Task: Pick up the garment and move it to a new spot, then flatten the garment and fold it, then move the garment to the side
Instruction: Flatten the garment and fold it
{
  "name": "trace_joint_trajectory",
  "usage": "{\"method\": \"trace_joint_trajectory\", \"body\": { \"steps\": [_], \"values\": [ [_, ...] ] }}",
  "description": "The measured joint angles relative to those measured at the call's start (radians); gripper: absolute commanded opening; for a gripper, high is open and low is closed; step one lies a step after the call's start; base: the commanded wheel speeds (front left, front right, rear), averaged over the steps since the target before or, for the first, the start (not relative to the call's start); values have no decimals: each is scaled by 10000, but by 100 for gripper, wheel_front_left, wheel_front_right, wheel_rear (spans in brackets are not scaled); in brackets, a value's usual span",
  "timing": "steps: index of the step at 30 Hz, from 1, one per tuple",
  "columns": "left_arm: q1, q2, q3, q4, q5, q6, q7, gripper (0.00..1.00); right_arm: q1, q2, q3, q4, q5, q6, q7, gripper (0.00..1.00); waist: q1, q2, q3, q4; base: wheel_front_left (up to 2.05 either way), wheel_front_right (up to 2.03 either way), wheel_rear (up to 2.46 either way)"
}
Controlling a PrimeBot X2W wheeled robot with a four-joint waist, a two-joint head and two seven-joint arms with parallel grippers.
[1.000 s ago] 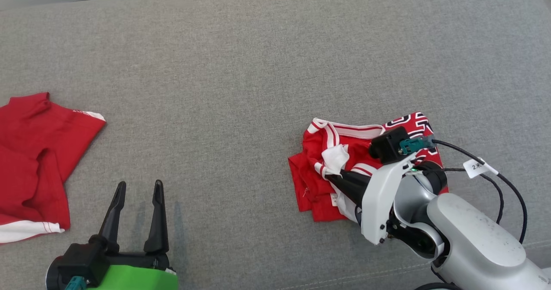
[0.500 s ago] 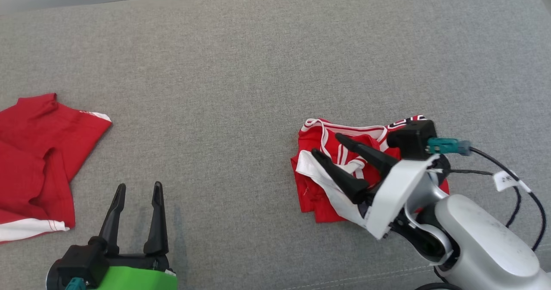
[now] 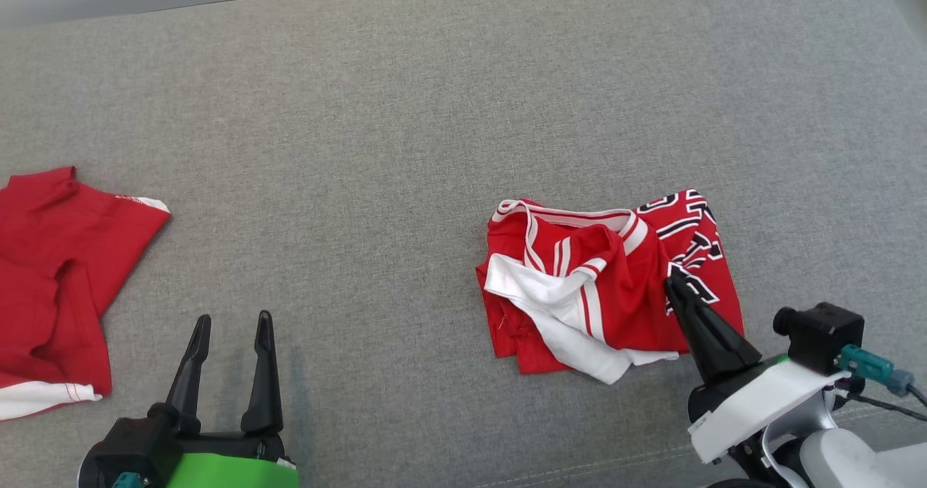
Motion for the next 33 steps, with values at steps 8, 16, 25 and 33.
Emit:
{"method": "trace_joint_trajectory", "body": {
  "steps": [8, 16, 25, 33],
  "values": [
    [-55, -4, -54, 17, 17, 0, 0, 100, -934, 721, 1152, 976, -493, 0, -372, 0, 0, 0, 66, -164, 0, 0, 0],
    [-68, -6, -136, 59, 17, 0, 0, 100, -1913, 619, 966, 1394, -625, 0, -443, 0, 0, 0, 64, 3, 0, 0, 0],
    [-66, -6, -251, 115, 13, 0, 0, 100, -2418, 495, 903, 2416, -585, 0, -297, 0, 0, 0, 182, 112, 0, 0, 0],
    [-174, -10, -337, 196, 2, 0, 0, 100, -2926, 516, 2094, 3735, -552, 0, -230, 0, 0, 0, 262, 156, 0, 0, 0]
  ]
}}
